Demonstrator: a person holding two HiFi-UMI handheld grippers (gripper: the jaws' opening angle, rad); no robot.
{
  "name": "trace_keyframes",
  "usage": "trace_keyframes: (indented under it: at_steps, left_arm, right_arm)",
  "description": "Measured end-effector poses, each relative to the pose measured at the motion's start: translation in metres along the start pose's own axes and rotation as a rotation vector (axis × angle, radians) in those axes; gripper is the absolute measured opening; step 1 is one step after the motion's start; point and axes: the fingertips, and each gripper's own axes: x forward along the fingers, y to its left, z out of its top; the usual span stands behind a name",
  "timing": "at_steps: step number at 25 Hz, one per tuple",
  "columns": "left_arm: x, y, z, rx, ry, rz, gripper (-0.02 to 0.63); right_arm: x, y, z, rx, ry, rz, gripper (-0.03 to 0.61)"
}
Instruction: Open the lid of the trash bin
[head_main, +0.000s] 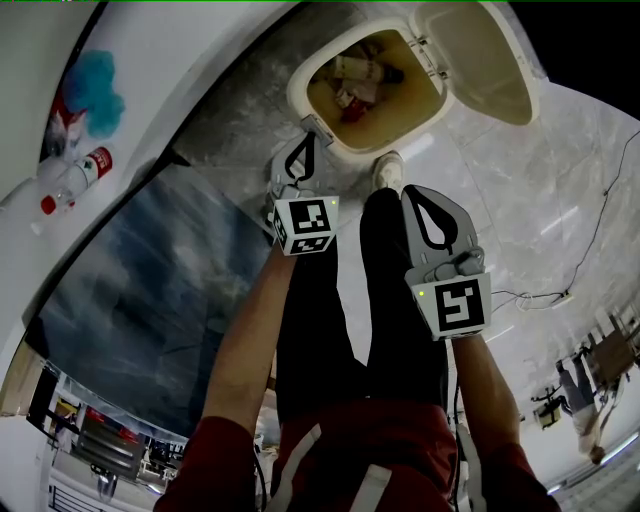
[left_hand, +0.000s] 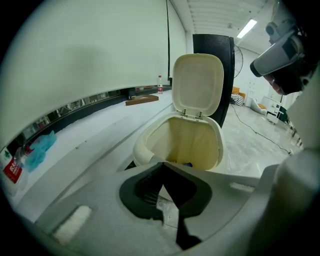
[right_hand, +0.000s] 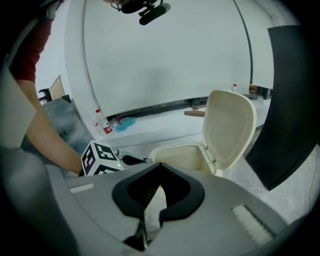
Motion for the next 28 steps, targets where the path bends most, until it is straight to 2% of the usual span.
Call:
trace_keyframes:
  at_steps: [3, 8, 16, 19, 28]
  left_arm:
    - [0.001, 0.001, 0.002, -0.028, -0.002, -0.018, 0.008]
    - [-0.005, 0.005, 0.007, -0.063, 0.053, -0.031, 0.006]
    - [-0.038, 0.008, 0.038, -0.011, 0.046, -0.031, 0.006]
    - [-0.058, 0.005, 0.052, 0.002, 0.033, -0.035, 0.006]
    - [-0.13, 0.003, 0.121, -0.051, -0.051, -0.028, 0.006]
  right_arm:
    - [-0.001, -0.001, 0.005, -0.007, -0.004, 0.0, 0.0]
    - [-0.01, -0.002, 0.024, -0.024, -0.027, 0.0, 0.001]
    - [-0.027, -0.005, 0.064, -0.059, -0.074, -0.011, 0.0]
    - [-0.039, -0.003, 0.079, -0.06, -0.083, -0.014, 0.002]
    - [-0.082, -0.007, 0.124, -0.131, -0.115, -0.032, 0.0]
